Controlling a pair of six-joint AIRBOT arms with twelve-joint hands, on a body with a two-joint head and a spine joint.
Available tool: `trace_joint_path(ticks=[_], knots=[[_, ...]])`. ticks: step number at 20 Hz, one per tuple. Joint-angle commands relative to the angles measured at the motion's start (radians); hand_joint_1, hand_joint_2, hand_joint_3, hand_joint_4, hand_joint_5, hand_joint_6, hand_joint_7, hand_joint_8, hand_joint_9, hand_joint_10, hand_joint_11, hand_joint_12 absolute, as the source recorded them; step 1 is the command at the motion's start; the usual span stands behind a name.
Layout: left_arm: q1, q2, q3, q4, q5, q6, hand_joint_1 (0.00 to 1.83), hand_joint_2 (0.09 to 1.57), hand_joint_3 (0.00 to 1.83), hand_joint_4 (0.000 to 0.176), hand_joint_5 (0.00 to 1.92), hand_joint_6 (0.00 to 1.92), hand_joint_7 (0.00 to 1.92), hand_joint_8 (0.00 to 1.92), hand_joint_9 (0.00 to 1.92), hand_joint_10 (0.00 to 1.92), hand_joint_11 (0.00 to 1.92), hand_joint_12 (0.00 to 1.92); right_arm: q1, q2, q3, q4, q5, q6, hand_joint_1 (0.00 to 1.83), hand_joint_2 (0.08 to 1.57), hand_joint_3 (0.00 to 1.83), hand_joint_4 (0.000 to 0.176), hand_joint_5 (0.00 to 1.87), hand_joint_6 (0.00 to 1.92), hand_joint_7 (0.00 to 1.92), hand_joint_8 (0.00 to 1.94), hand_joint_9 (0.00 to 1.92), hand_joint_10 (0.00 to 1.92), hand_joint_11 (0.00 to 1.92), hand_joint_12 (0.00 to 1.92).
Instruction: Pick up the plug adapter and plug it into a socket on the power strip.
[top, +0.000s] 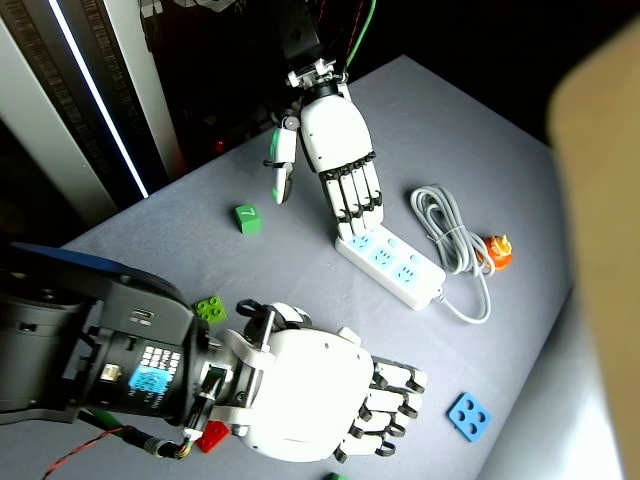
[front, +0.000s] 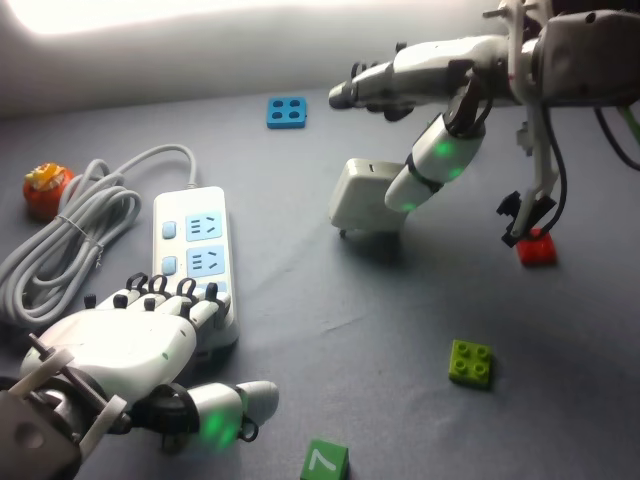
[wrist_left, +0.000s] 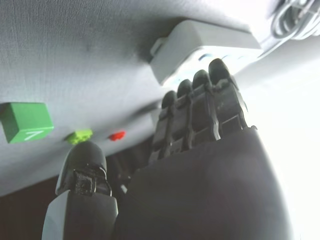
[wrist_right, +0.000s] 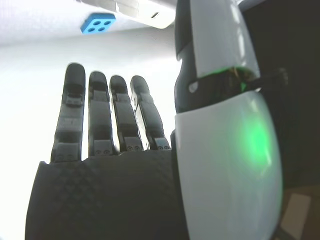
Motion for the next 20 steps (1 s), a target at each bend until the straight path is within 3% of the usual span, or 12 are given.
trace_joint_path(ticks=[1,3,9,11,20], knots=[[-0.006,-0.003,0.004,0.050,-0.061,-0.003,0.00,1.25,0.00,0.000,0.07,0.00,0.08,0.00,0.05,0.00,0.00,0.20,0.005,-0.002,0.011,0.014,0.061,0.010,1.32,0.90,0.01,0.000,0.13,0.00,0.07,0.00,0.11,0.00,0.00,0.50],[-0.008,-0.015,0.014,0.049,-0.061,-0.004,0.00,1.25,0.00,0.000,0.07,0.00,0.09,0.00,0.06,0.00,0.00,0.24,-0.004,-0.031,0.048,0.014,0.048,0.010,1.31,0.90,0.00,0.000,0.15,0.00,0.10,0.00,0.13,0.01,0.00,0.57],[-0.005,-0.028,0.015,0.026,-0.061,-0.007,0.00,1.26,0.00,0.000,0.07,0.00,0.09,0.00,0.08,0.00,0.00,0.29,-0.028,-0.067,0.087,0.014,0.033,0.011,1.30,0.91,0.01,0.000,0.14,0.00,0.09,0.00,0.12,0.00,0.00,0.52],[0.003,-0.033,0.015,0.022,-0.060,-0.024,0.00,1.26,0.00,0.000,0.06,0.00,0.09,0.00,0.08,0.00,0.00,0.29,-0.037,-0.078,0.096,0.014,0.029,0.008,1.30,0.90,0.00,0.000,0.16,0.01,0.11,0.01,0.14,0.01,0.00,0.61],[0.014,-0.035,0.003,0.003,-0.058,-0.044,0.00,1.26,0.00,0.000,0.00,0.00,0.03,0.00,0.04,0.00,0.00,0.20,-0.062,-0.105,0.120,0.014,0.067,-0.004,1.26,0.92,0.00,0.000,0.18,0.01,0.12,0.00,0.14,0.00,0.00,0.62]])
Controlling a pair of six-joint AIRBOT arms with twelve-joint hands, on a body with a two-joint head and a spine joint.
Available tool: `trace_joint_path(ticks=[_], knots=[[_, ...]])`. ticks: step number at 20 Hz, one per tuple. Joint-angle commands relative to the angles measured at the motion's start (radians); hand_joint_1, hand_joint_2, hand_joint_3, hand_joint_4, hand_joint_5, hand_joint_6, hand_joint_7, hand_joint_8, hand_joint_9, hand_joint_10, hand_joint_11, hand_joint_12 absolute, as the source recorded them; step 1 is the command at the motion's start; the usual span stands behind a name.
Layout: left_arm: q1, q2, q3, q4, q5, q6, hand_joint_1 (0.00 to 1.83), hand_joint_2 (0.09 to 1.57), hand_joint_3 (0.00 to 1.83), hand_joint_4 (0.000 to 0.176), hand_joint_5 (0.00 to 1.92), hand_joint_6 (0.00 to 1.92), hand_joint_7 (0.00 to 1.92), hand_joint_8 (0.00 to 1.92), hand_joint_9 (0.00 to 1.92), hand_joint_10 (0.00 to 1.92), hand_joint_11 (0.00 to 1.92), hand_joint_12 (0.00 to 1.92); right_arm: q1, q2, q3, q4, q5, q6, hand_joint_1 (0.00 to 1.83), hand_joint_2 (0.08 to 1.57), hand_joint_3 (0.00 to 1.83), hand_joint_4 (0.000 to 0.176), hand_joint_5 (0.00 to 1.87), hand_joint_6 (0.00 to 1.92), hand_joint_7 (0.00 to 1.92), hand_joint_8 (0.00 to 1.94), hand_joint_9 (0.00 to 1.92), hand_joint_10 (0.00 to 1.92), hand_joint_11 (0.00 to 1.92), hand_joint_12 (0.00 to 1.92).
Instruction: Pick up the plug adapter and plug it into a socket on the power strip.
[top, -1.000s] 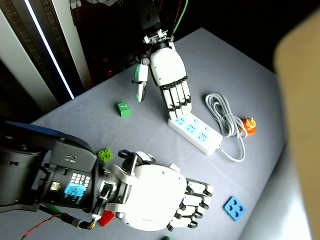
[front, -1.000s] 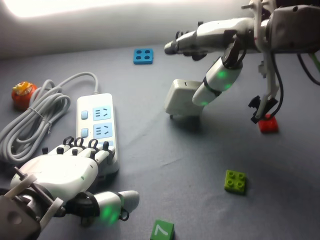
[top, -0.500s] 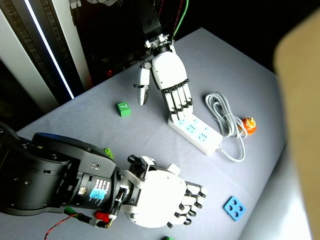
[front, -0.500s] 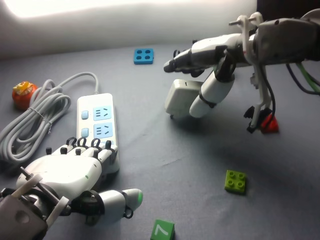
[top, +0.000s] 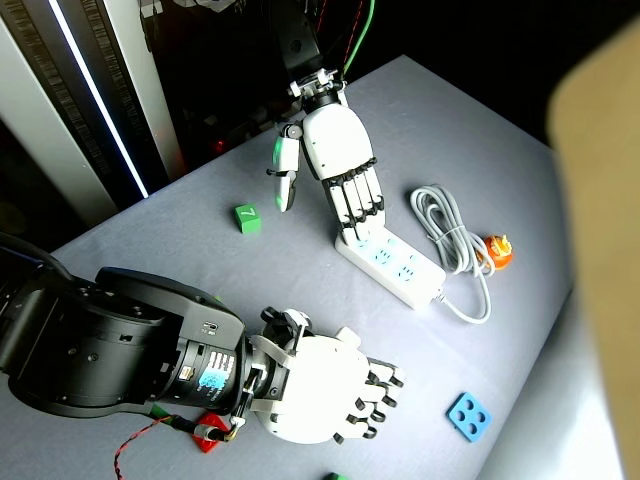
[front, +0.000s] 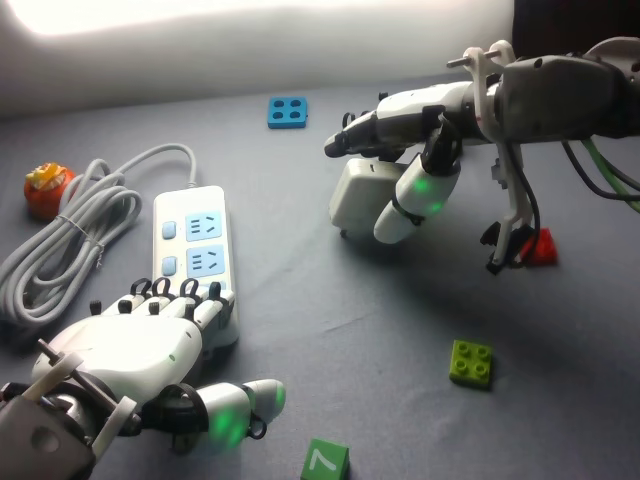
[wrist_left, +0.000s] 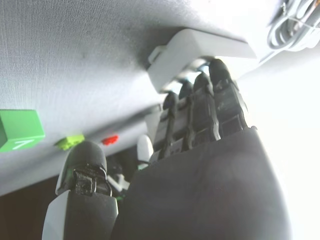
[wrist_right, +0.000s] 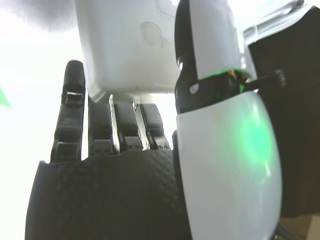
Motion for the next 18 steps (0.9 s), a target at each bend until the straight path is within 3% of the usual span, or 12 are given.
trace_joint_path(ticks=[1,4,6,7,13,18], knots=[[0.003,-0.003,-0.006,0.023,-0.027,-0.011,0.00,1.26,0.00,0.000,0.01,0.00,0.05,0.00,0.06,0.00,0.00,0.26,0.002,0.001,0.007,0.017,0.085,-0.001,1.29,0.93,0.00,0.000,0.16,0.00,0.10,0.00,0.11,0.00,0.00,0.55],[0.003,-0.003,-0.015,0.018,-0.029,-0.013,0.00,1.26,0.00,0.000,0.01,0.00,0.06,0.00,0.08,0.01,0.00,0.28,-0.006,-0.007,0.013,0.017,0.098,-0.004,1.30,0.94,0.00,0.000,0.16,0.00,0.08,0.00,0.10,0.00,0.00,0.50],[0.003,-0.003,-0.023,0.016,-0.037,-0.013,0.00,1.25,0.00,0.000,0.06,0.01,0.10,0.01,0.09,0.01,0.00,0.31,-0.008,-0.010,0.014,0.017,0.109,-0.003,1.31,0.93,0.00,0.000,0.16,0.00,0.09,0.00,0.11,0.00,0.00,0.53],[0.002,-0.003,-0.025,0.015,-0.039,-0.013,0.00,1.25,0.00,0.000,0.08,0.00,0.10,0.00,0.08,0.00,0.00,0.29,-0.008,-0.012,0.016,0.017,0.111,-0.003,1.33,0.91,0.00,0.000,0.19,0.01,0.13,0.01,0.16,0.02,0.00,0.68],[-0.005,-0.003,-0.022,0.012,-0.047,-0.013,0.00,1.25,0.00,0.000,0.09,0.00,0.12,0.01,0.09,0.01,0.00,0.34,-0.010,-0.019,0.024,0.017,0.114,-0.002,1.37,0.92,0.00,0.000,0.17,0.00,0.12,0.00,0.16,0.01,0.00,0.72],[-0.008,-0.003,-0.023,0.012,-0.047,-0.015,0.00,1.25,0.00,0.000,0.05,0.00,0.08,0.00,0.06,0.00,0.00,0.27,-0.015,-0.025,0.027,0.017,0.114,0.009,1.38,0.93,0.00,0.000,0.18,0.00,0.12,0.00,0.15,0.00,0.00,0.71]])
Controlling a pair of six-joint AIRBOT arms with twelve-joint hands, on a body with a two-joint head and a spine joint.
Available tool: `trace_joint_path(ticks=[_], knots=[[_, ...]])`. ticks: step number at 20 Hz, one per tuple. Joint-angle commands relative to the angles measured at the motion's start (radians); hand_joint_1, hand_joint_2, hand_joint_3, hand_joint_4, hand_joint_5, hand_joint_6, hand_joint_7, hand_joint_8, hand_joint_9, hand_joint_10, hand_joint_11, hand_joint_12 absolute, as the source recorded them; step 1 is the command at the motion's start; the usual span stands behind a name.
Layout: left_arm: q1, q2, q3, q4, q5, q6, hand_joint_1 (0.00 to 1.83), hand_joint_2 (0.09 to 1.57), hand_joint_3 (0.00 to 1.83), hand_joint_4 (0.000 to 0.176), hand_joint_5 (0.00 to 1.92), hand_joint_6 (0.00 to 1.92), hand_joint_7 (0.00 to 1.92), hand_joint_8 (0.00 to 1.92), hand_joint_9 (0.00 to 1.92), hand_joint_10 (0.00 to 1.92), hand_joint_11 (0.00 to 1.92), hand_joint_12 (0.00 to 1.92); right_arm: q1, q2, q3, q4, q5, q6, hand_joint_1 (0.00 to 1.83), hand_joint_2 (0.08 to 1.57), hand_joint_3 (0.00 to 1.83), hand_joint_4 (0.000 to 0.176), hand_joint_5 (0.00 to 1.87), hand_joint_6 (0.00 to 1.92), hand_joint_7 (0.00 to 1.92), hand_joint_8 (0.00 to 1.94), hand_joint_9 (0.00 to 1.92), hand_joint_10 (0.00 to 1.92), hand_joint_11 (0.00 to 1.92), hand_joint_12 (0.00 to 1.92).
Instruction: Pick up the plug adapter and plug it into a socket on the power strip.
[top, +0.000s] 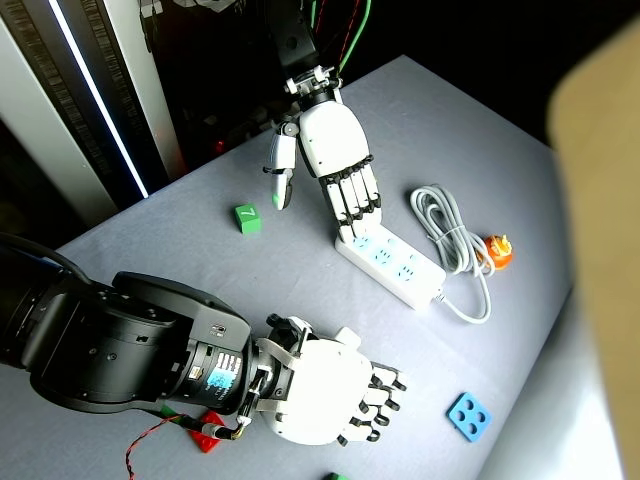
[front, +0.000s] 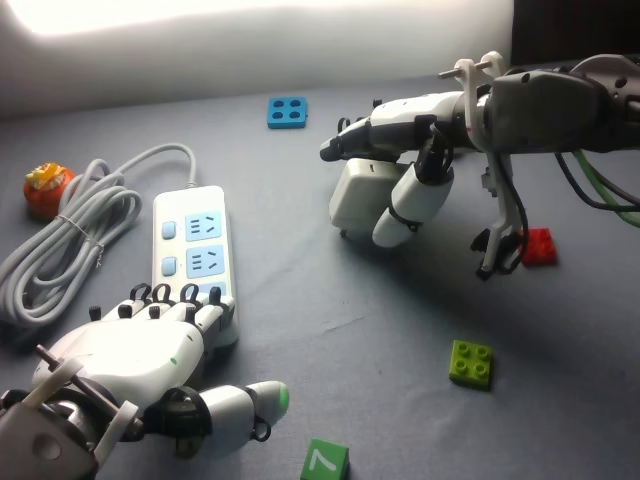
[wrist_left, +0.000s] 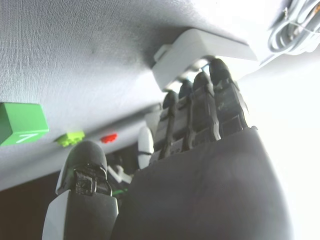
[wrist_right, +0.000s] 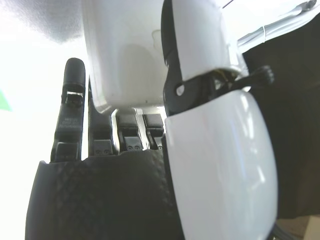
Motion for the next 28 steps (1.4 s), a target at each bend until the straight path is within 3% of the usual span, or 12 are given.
trace_joint_path(ticks=[1,6,10,12,15,22,23,24,25,26,27,28], knots=[[-0.005,-0.003,-0.003,0.027,-0.026,-0.006,0.00,1.25,0.00,0.000,0.07,0.00,0.11,0.01,0.09,0.01,0.00,0.31,0.004,0.002,0.008,0.014,0.076,0.014,1.36,0.92,0.00,0.000,0.19,0.01,0.14,0.00,0.16,0.01,0.00,0.75],[-0.007,-0.003,-0.001,0.027,-0.026,-0.007,0.00,1.25,0.00,0.000,0.09,0.00,0.14,0.01,0.12,0.01,0.00,0.39,0.004,0.001,0.010,0.014,0.074,0.018,1.34,0.93,0.00,0.000,0.23,0.01,0.18,0.01,0.19,0.02,0.00,0.76],[-0.011,-0.003,-0.001,0.026,-0.026,-0.009,0.00,1.25,0.00,0.000,0.08,0.00,0.12,0.00,0.10,0.00,0.00,0.35,0.004,0.001,0.012,0.014,0.076,0.019,1.27,0.95,0.00,0.000,0.39,0.02,0.38,0.01,0.37,0.03,0.00,1.09],[-0.011,-0.003,-0.001,0.026,-0.026,-0.010,0.00,1.26,0.00,0.000,0.07,0.00,0.11,0.00,0.09,0.00,0.00,0.33,0.004,0.001,0.012,0.014,0.076,0.019,1.24,0.97,0.01,0.000,0.45,0.02,0.46,0.01,0.46,0.03,0.03,1.15],[-0.012,-0.003,-0.002,0.026,-0.026,-0.010,0.00,1.25,0.00,0.000,0.09,0.01,0.14,0.01,0.12,0.01,0.00,0.39,0.004,0.001,0.013,0.014,0.077,0.019,1.23,1.01,0.00,0.000,0.57,0.02,0.60,0.01,0.59,0.04,0.15,1.17],[-0.010,-0.003,-0.012,0.026,-0.026,-0.005,0.00,1.25,0.00,0.000,0.09,0.00,0.13,0.00,0.12,0.00,0.00,0.28,0.004,0.001,0.018,0.014,0.078,0.010,1.19,1.06,0.00,0.000,0.87,0.02,0.94,0.02,0.93,0.05,0.47,1.12],[-0.010,-0.002,-0.012,0.026,-0.026,-0.005,0.00,1.26,0.00,0.000,0.12,0.01,0.16,0.01,0.14,0.01,0.00,0.32,0.004,0.001,0.018,0.014,0.079,0.009,1.16,1.13,0.00,0.000,0.95,0.78,0.99,0.02,0.98,0.03,0.39,1.33],[-0.011,-0.002,-0.012,0.027,-0.026,-0.005,0.00,1.25,0.00,0.000,0.11,0.00,0.16,0.00,0.14,0.01,0.00,0.33,0.004,0.001,0.017,0.014,0.080,0.007,1.14,1.15,0.00,0.000,0.90,1.04,1.01,0.02,1.00,0.03,0.39,1.33],[-0.013,-0.002,-0.012,0.027,-0.026,-0.004,0.00,1.25,0.00,0.000,0.11,0.00,0.16,0.00,0.14,0.01,0.00,0.33,0.004,0.001,0.017,0.014,0.080,0.005,1.14,1.15,0.00,0.000,0.90,1.04,1.01,0.02,1.00,0.03,0.39,1.33],[-0.016,-0.002,-0.013,0.027,-0.026,-0.001,0.00,1.26,0.00,0.000,0.10,0.00,0.16,0.00,0.14,0.00,0.00,0.33,0.003,0.001,0.017,0.014,0.083,0.003,1.20,1.13,0.00,0.000,0.88,1.10,1.04,0.74,1.08,0.04,0.58,1.20],[-0.018,-0.002,-0.014,0.027,-0.026,0.000,0.00,1.26,0.00,0.000,0.10,0.00,0.16,0.00,0.14,0.00,0.00,0.33,0.003,0.001,0.017,0.014,0.084,0.001,1.20,1.13,0.00,0.000,0.88,1.10,1.04,0.74,1.08,0.04,0.58,1.20],[-0.019,-0.002,-0.014,0.027,-0.026,0.000,0.00,1.26,0.00,0.000,0.10,0.00,0.16,0.00,0.14,0.01,0.00,0.32,0.002,0.001,0.017,0.014,0.084,0.001,1.20,1.15,0.00,0.000,0.84,1.16,1.00,0.95,1.10,0.04,0.61,1.18]])
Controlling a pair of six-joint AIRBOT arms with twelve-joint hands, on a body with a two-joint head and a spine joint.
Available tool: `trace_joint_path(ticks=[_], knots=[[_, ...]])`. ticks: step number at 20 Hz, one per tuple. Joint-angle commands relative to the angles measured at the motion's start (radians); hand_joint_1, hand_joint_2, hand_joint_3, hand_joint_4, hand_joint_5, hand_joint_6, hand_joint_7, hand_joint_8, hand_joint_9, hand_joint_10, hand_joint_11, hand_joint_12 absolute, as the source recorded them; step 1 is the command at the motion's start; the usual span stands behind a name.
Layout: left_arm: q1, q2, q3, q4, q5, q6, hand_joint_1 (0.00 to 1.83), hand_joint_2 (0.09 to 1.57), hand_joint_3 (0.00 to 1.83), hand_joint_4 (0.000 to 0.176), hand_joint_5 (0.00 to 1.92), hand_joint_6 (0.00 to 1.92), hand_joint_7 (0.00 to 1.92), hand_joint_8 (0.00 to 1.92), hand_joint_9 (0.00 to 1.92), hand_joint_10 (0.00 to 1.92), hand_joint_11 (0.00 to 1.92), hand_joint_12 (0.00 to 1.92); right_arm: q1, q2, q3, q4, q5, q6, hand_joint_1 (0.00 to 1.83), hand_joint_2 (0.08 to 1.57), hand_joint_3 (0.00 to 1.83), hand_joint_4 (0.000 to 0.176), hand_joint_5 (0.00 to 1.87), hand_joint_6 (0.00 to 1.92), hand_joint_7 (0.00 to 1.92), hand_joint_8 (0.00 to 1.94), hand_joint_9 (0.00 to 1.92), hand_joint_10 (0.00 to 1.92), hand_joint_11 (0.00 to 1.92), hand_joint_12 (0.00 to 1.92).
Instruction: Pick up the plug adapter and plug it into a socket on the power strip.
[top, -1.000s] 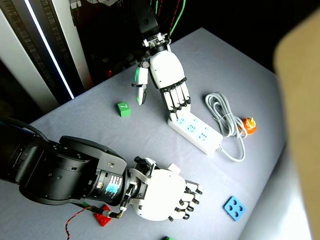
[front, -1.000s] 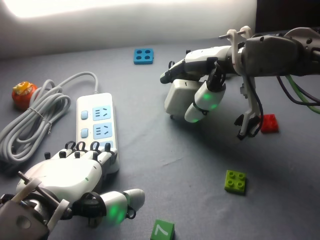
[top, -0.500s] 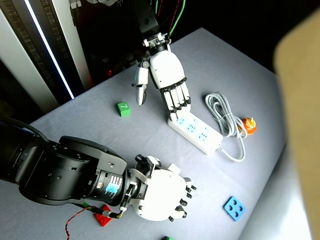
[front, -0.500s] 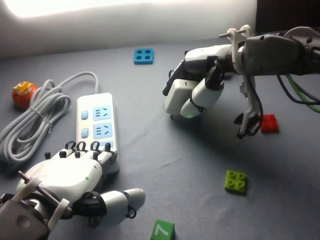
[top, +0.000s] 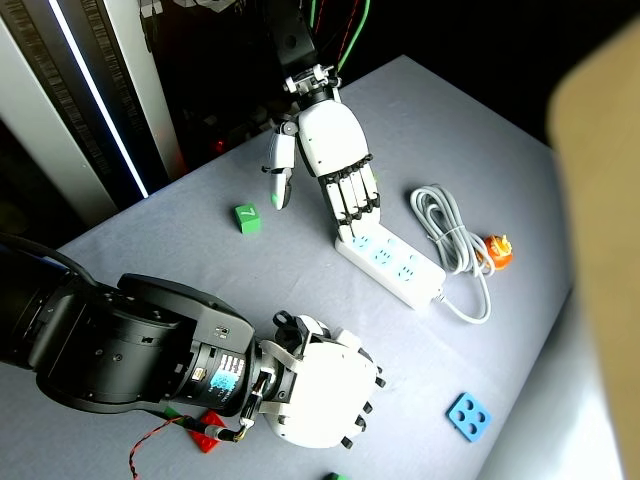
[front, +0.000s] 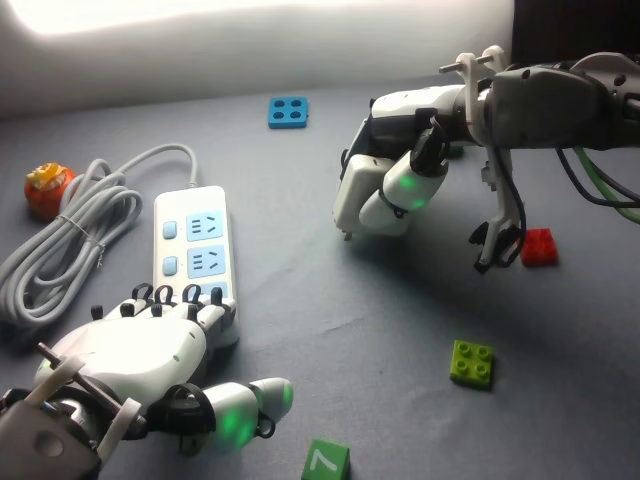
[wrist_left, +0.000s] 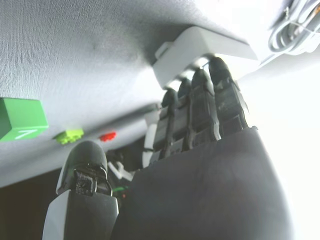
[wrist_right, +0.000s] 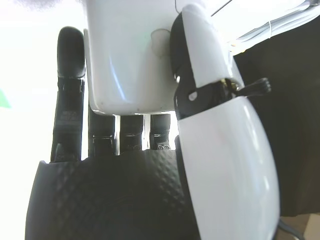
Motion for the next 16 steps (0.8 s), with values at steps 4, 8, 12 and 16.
trace_joint_path(ticks=[4,8,12,16], knots=[[-0.004,-0.003,-0.010,0.039,-0.022,-0.001,0.00,1.26,0.00,0.000,0.10,0.00,0.15,0.00,0.14,0.00,0.00,0.29,0.008,0.009,0.004,0.014,0.058,0.003,1.21,1.12,0.00,0.020,0.93,1.02,1.05,0.91,1.18,0.06,0.65,1.28],[-0.005,-0.003,-0.005,0.039,-0.022,-0.002,0.00,1.25,0.00,0.000,0.11,0.00,0.18,0.00,0.15,0.00,0.00,0.34,0.042,0.023,0.003,0.014,0.010,0.006,1.23,1.08,0.00,0.017,1.00,0.91,1.14,0.75,1.25,0.02,0.77,1.17],[-0.005,-0.003,-0.002,0.039,-0.022,-0.005,0.00,1.25,0.00,0.000,0.10,0.00,0.16,0.00,0.13,0.00,0.00,0.30,0.081,0.063,-0.051,0.013,-0.030,-0.048,1.23,1.08,0.00,0.021,1.01,0.90,1.15,0.72,1.26,0.01,0.78,1.17],[-0.003,-0.003,0.000,0.039,-0.022,-0.008,0.00,1.24,0.00,0.000,0.12,0.00,0.16,0.00,0.13,0.00,0.00,0.35,0.147,0.064,-0.071,-0.119,-0.056,-0.049,1.23,1.08,0.00,0.017,0.99,0.94,1.14,0.74,1.26,0.01,0.80,1.13]])
